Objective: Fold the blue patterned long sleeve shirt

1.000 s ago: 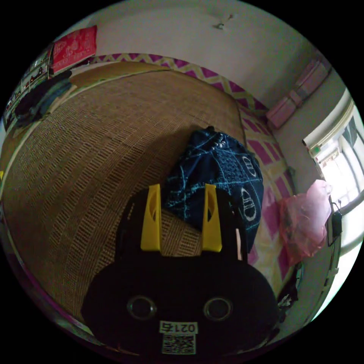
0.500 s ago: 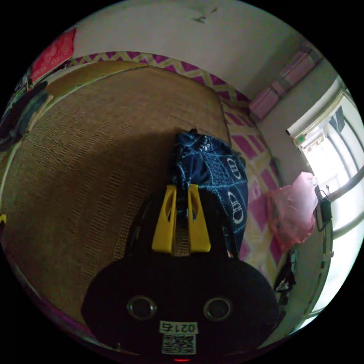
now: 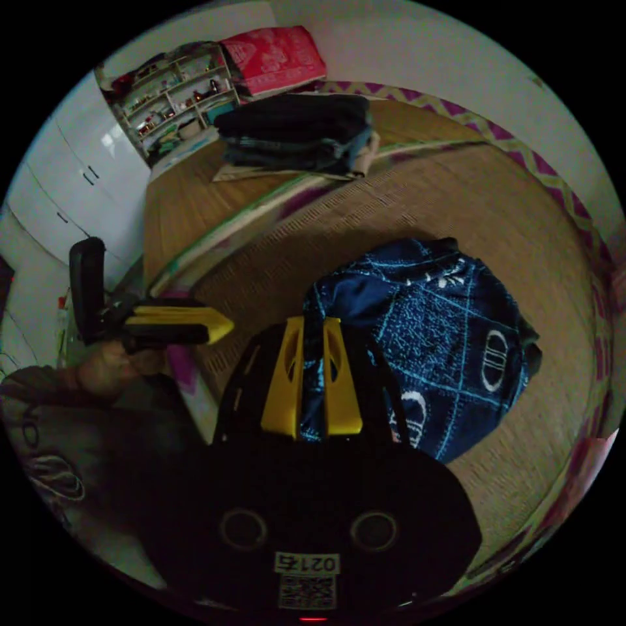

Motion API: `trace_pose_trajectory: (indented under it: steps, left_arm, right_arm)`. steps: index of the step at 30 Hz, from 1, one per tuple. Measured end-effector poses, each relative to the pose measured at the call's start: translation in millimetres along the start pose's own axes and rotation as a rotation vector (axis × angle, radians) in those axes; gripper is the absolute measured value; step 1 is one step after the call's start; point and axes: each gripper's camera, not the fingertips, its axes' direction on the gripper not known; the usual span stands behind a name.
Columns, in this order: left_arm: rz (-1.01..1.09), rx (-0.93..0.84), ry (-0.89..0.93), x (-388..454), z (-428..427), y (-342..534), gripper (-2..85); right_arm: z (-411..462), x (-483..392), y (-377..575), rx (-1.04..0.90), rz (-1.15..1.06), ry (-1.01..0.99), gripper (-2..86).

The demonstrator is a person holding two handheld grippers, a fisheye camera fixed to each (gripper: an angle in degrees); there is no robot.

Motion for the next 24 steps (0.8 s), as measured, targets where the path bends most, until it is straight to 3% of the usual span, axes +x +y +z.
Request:
trace_pose_trajectory:
  steps: [4,8,13,19,24]
  left_arm:
    - [-0.068,0.024,0.017,-34,-4,7,0.9]
    - [-0.085,0.022,0.05,-59,0,8,0.8]
    - [-0.069,0.019,0.048,-69,17,6,-0.4]
    - [-0.048,0.002,0.019,-80,46,-1,-0.8]
    - [-0.057,-0.006,0.005,-100,70,-10,-0.9]
  right_arm:
    - [-20,-39,0,0.081,0.068,0.028,7.7]
    - [-87,-41,32,0.167,0.053,-0.068,10.7]
    - [-140,-52,53,0.162,-0.001,0.033,11.4]
    - [-201,-48,53,0.184,0.013,0.073,3.4]
    - [-291,14,73,0.341,0.139,-0.119,0.8]
